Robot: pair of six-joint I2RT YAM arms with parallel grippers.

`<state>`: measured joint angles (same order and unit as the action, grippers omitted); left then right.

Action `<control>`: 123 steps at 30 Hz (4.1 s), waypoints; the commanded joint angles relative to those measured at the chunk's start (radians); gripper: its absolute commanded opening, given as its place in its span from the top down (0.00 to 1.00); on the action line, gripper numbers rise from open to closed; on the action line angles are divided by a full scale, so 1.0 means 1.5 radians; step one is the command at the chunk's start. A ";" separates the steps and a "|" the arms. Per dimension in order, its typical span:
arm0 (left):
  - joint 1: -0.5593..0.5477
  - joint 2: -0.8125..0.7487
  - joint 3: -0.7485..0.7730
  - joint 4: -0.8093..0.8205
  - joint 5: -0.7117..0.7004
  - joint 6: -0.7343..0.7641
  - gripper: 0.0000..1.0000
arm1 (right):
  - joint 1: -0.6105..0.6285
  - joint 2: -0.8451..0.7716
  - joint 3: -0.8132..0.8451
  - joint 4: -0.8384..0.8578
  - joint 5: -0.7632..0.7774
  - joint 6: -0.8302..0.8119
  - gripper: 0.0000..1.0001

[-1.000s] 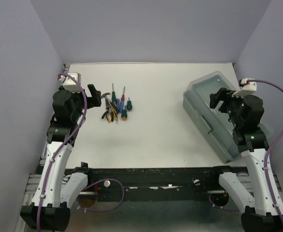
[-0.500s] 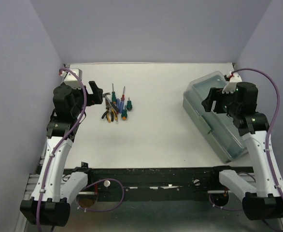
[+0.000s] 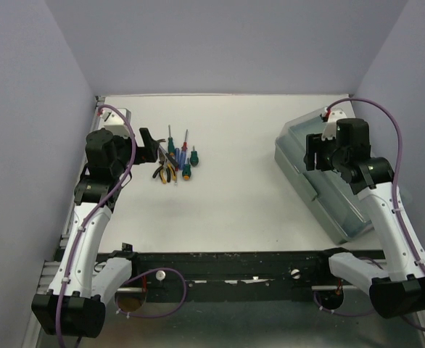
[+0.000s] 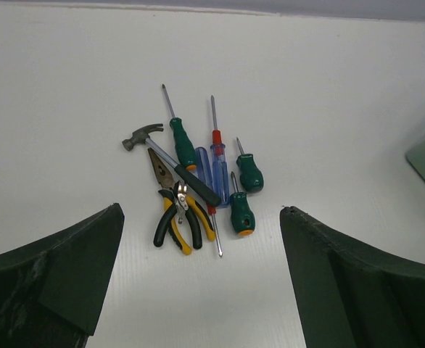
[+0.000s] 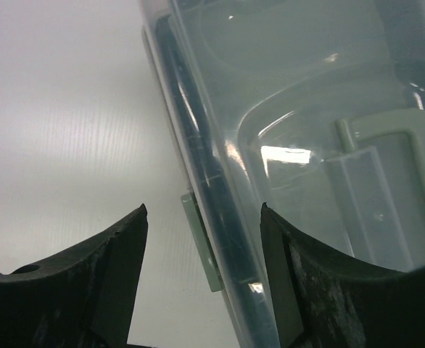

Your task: Pack the tool kit

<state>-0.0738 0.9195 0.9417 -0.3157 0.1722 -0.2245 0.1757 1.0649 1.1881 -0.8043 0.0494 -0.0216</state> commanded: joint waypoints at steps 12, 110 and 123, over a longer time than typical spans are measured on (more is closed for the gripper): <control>0.002 0.011 -0.003 0.007 0.037 0.003 0.01 | -0.002 0.091 0.014 -0.005 -0.003 -0.033 0.37; -0.482 0.452 0.211 0.527 0.223 -0.315 0.10 | 0.064 0.246 -0.309 0.357 -0.459 0.325 0.15; -0.483 0.311 0.149 0.492 0.121 -0.248 0.09 | 0.232 0.279 -0.232 0.381 -0.466 0.389 0.03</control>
<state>-0.6571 1.5124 1.1328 0.1059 0.0975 -0.5617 0.2840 1.3689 0.9051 0.0856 -0.2539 0.4488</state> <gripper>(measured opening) 0.913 0.970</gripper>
